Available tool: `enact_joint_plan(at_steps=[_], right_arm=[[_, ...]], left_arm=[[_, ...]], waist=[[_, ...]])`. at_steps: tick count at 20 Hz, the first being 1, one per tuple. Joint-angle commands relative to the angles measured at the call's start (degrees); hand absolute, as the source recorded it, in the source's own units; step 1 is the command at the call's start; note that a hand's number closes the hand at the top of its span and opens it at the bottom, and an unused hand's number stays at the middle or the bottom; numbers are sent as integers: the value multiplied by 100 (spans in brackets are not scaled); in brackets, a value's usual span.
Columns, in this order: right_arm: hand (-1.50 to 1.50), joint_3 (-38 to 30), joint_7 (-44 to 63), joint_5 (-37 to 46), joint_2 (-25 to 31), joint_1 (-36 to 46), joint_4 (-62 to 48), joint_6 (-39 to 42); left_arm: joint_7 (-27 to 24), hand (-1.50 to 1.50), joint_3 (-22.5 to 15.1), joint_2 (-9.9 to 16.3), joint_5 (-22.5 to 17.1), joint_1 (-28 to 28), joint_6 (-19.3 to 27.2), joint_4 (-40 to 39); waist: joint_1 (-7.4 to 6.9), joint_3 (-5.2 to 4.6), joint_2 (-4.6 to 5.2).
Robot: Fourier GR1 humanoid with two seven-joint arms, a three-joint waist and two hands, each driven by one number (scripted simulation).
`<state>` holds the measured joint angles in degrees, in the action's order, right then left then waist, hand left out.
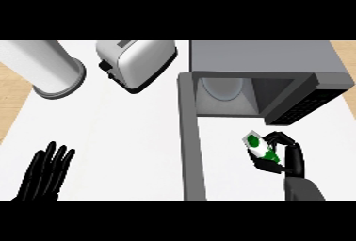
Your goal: Pick up the milk, place it into the microwave and close the microwave
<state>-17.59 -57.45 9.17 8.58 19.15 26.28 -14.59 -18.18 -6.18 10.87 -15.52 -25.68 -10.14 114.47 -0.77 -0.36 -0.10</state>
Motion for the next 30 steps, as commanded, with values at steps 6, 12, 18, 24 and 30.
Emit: enact_joint_plan(at_steps=[6, 12, 18, 24, 30], right_arm=[[150, 251, -532, -109, -432, 186, 22, 626], [150, 716, -323, -371, -839, 48, 688, 577], [150, 1916, 681, -827, -853, -560, 2274, -144], [150, 2016, 1306, -698, -856, 80, 2279, -1162], [150, 1922, 2280, -350, -720, 273, 2704, -1218]], left_arm=[[169, -150, 432, 41, -293, 346, -117, -187], [-110, -150, 768, 159, -433, 36, -471, -385], [353, -150, 859, 67, -573, 406, -437, -405], [93, -150, 814, -29, -342, 184, -717, -586], [89, -150, 1213, 32, -546, 457, -982, -897]], waist=[[41, 39, 14], [72, 32, -14], [94, 32, -12], [34, 36, 7], [53, 35, 6]])
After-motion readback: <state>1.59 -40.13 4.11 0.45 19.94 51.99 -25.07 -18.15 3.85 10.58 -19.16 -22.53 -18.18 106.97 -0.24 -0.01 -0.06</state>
